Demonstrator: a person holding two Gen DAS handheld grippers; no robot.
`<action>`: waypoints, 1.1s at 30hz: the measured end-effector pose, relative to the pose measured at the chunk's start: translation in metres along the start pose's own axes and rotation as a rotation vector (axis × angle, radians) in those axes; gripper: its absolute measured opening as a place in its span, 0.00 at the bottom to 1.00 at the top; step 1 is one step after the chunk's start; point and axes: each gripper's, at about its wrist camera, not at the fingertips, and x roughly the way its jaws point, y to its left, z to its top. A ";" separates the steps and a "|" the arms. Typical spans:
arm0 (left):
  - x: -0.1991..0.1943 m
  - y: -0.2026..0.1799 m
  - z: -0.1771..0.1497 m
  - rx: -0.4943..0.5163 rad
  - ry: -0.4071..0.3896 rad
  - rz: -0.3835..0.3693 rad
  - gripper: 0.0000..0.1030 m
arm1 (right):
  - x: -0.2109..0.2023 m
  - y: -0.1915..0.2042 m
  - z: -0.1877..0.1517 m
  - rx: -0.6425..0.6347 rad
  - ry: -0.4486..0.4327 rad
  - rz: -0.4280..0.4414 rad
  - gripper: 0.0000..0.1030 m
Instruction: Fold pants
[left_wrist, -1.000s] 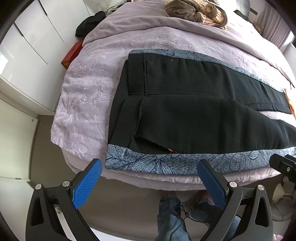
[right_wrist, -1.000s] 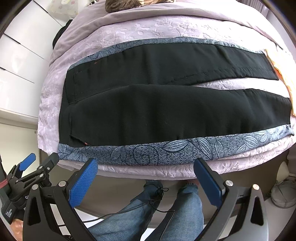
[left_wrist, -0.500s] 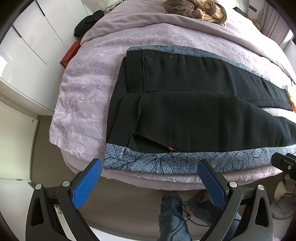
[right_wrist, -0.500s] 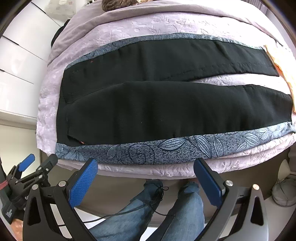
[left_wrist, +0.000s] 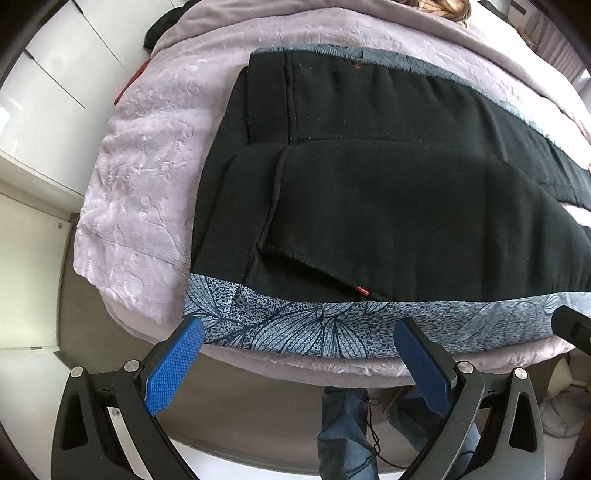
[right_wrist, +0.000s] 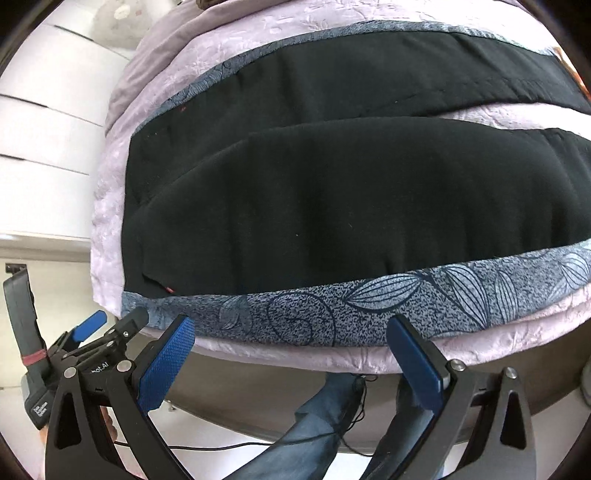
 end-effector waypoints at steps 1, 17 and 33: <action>0.001 0.000 0.000 0.001 0.003 0.000 1.00 | 0.002 0.000 0.000 -0.002 -0.001 -0.002 1.00; 0.007 -0.011 0.015 -0.001 0.007 -0.011 1.00 | 0.011 -0.011 0.015 0.033 -0.017 0.036 1.00; 0.001 0.033 0.000 -0.138 -0.047 -0.291 0.88 | 0.044 -0.033 -0.015 0.138 0.105 0.510 0.65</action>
